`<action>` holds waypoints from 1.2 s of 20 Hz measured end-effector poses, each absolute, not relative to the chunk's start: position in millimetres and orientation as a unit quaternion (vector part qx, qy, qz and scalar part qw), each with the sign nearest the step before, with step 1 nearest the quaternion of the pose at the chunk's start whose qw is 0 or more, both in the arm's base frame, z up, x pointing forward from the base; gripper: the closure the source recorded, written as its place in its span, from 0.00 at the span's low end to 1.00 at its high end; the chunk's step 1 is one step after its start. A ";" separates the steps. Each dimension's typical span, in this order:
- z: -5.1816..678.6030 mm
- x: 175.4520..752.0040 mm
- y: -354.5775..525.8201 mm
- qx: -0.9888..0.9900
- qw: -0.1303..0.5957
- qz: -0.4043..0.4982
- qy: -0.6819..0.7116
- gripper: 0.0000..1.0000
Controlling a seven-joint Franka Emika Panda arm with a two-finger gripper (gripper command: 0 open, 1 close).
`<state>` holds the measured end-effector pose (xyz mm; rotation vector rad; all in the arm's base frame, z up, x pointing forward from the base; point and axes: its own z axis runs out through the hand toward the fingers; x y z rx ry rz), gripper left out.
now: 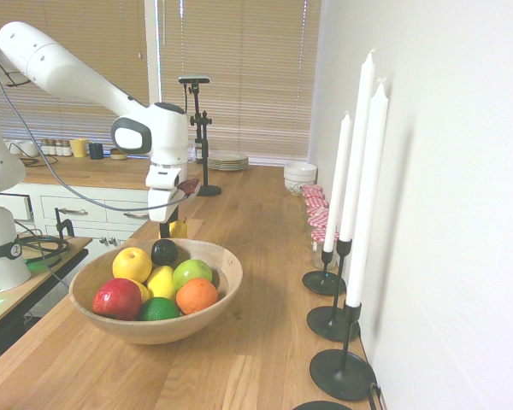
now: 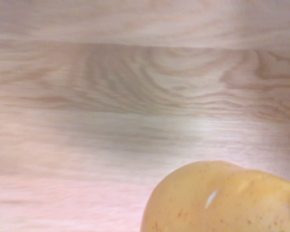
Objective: Take pear out of the basket
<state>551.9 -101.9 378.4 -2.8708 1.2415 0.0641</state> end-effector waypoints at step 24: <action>356.3 557.7 -111.7 -0.920 0.007 0.029 0.391 0.00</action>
